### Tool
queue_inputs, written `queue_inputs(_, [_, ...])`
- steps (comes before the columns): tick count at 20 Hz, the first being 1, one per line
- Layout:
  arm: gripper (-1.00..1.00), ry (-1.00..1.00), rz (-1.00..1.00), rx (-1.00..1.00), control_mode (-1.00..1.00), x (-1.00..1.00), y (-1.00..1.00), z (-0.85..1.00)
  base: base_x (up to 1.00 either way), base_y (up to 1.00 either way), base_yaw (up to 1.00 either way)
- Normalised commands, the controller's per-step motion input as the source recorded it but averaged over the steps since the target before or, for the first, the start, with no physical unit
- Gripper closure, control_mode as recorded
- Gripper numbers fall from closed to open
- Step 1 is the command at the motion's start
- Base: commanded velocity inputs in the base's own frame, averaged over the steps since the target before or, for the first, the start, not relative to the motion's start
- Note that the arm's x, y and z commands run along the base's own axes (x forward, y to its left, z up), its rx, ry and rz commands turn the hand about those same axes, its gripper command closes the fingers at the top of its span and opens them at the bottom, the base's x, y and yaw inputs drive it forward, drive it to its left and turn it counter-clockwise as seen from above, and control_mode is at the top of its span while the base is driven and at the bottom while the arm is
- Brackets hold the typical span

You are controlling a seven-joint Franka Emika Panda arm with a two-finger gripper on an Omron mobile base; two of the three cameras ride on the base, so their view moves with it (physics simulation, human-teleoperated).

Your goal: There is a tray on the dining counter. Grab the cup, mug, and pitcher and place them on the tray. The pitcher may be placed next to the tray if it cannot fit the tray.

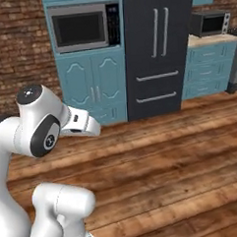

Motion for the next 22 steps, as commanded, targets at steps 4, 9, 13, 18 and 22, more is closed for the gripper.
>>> queue_inputs(4, [-1.00,0.00,0.00,0.00,1.00,0.00,0.00,0.00,1.00,0.22,-0.54])
queue_inputs(9, [-1.00,0.00,0.00,0.00,1.00,0.00,0.00,0.00,1.00,0.31,-0.50])
queue_inputs(13, [-1.00,0.00,0.00,0.00,1.00,0.00,0.00,0.00,1.00,0.33,-0.50])
queue_inputs(18, [-1.00,0.00,0.00,0.00,1.00,0.00,0.00,0.00,1.00,0.25,-0.51])
queue_inputs(22, [-1.00,0.00,0.00,0.00,1.00,0.00,0.00,0.00,1.00,0.17,-0.50])
